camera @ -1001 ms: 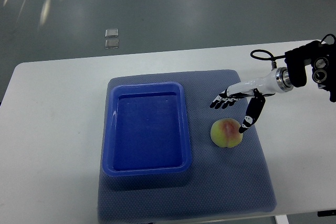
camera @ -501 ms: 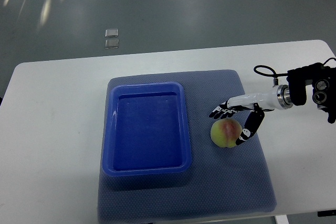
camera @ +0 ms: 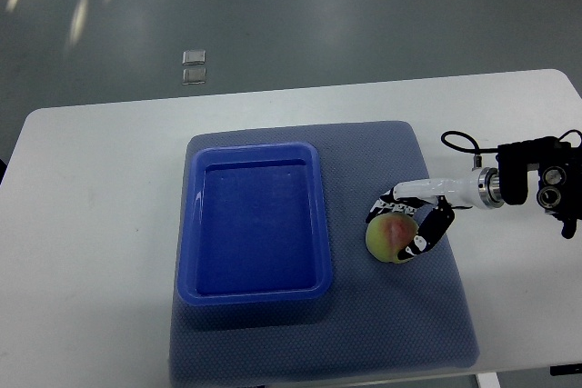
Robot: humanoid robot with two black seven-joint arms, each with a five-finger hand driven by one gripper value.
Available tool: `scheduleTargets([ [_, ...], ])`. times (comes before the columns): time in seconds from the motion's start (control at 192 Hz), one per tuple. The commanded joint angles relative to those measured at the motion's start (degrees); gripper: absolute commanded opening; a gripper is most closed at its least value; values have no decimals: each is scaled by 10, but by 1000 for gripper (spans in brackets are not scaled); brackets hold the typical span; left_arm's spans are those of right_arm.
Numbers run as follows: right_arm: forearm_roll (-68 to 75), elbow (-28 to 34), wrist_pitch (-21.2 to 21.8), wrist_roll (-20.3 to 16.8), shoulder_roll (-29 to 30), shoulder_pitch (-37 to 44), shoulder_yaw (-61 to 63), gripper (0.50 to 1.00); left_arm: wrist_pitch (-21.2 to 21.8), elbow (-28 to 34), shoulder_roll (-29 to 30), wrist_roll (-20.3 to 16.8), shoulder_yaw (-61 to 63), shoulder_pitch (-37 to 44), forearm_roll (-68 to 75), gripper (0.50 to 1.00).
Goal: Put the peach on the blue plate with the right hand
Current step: 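Lower the right hand onto the peach and close fingers around it, then lift the peach off the mat with the right hand, then carry the peach over the blue tray and lower it inside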
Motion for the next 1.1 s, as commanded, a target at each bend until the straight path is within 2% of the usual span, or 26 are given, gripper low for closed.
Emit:
scheduleTargets([
  [0.0,9,1,17,-1,-15,19,29,500,0,0,0,0,0,0,0,1000],
  [0.016,12,2,30,0,-22,31,43,500,0,0,0,0,0,0,0,1000],
  [0.068,12,2,30,0,-22,31,43,500,0,0,0,0,0,0,0,1000],
  [0.073,30,3,69,0,-39,64,66,500,0,0,0,0,0,0,0,1000],
  [0.083,35,4,77,0,-42,71,70,500,0,0,0,0,1,0,0,1000],
  [0.146,77,5,109,-2,-62,116,81,500,0,0,0,0,1,0,0,1000],
  [0.198,77,5,109,-2,-62,116,81,500,0,0,0,0,1,0,0,1000],
  [0.203,106,5,126,-4,-79,162,80,500,0,0,0,0,1,0,0,1000],
  [0.334,128,5,126,-6,-89,212,78,500,-1,-3,0,1,1,-1,0,1000],
  [0.506,128,5,125,-8,-73,215,74,500,-1,-4,0,1,1,-1,1,1000],
  [0.511,126,3,119,-8,-49,214,71,500,-2,-4,0,1,1,0,1,1000],
  [0.553,122,-1,110,-8,-24,214,69,500,-2,-4,0,1,1,-1,1,1000],
  [0.605,122,-1,110,-8,-24,214,69,500,-2,-4,0,1,1,-1,1,1000],
  [0.61,121,-9,96,-8,9,214,55,500,-2,-4,0,1,1,-1,1,1000],
  [0.673,120,-45,68,-8,65,214,29,500,-1,-3,0,1,1,-1,0,1000],
  [0.85,102,-158,56,-8,223,208,0,500,-1,-4,0,1,1,-1,1,1000],
  [0.902,102,-158,56,-8,223,208,0,500,-1,-4,0,1,1,-1,1,1000],
  [0.907,93,-193,54,-8,266,205,-6,500,-1,-4,0,1,1,0,0,1000],
  [0.918,91,-199,53,-8,274,204,-8,500,-1,-4,0,1,1,0,1,1000],
  [0.949,86,-217,52,-8,295,200,-12,500,-1,-3,0,1,1,-1,0,1000],
  [0.996,86,-217,52,-8,295,200,-12,500,-1,-3,0,1,1,-1,0,1000],
  [1.001,77,-242,48,-8,325,191,-14,500,-1,-2,0,1,1,-1,0,1000],
  [1.043,70,-260,38,-8,349,181,-15,500,-1,-1,0,1,1,0,0,1000],
  [1.095,65,-266,34,-8,357,177,-16,500,-1,-1,0,1,1,-1,0,1000],
])
